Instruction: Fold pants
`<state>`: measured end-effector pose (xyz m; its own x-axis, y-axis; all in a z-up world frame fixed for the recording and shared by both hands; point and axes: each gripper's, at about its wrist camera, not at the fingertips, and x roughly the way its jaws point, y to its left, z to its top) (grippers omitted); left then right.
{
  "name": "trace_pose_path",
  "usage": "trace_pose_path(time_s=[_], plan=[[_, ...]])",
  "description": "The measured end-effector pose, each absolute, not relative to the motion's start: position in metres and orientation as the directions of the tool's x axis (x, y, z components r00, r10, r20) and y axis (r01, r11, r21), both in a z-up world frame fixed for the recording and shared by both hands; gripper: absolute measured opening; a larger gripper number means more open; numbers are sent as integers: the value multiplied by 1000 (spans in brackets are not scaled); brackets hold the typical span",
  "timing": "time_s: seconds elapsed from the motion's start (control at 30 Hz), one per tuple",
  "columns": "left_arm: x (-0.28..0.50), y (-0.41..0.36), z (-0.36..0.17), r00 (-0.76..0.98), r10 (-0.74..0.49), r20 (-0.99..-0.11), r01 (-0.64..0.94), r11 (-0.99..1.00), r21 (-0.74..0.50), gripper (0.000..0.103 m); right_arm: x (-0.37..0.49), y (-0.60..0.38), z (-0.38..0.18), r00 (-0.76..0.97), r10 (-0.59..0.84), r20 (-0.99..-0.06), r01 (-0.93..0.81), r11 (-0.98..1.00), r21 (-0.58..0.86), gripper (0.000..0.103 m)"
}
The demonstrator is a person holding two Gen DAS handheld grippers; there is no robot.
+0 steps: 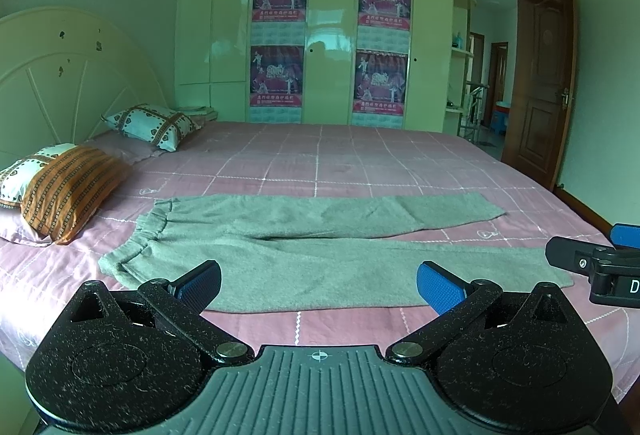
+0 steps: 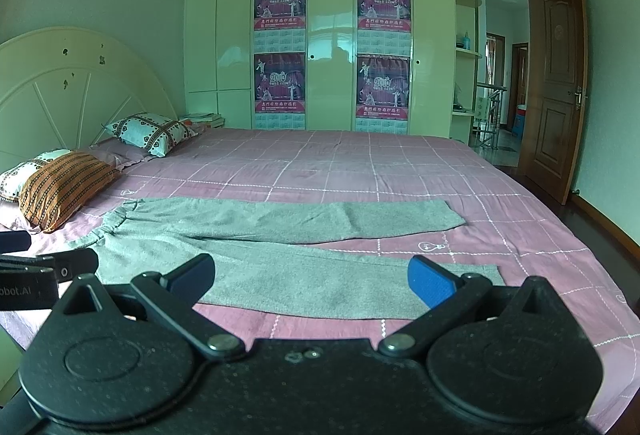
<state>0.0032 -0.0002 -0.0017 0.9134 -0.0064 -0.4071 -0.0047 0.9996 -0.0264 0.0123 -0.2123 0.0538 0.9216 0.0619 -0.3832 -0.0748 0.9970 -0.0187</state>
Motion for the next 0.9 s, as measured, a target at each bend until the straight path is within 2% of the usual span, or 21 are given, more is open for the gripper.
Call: trace_pose_path(time_s=[0.9], plan=[[1,-2,-2,912,-7,-410,-2,1000,-22,103,13,-212,53,922,61,-383,-75,997,-20,97]])
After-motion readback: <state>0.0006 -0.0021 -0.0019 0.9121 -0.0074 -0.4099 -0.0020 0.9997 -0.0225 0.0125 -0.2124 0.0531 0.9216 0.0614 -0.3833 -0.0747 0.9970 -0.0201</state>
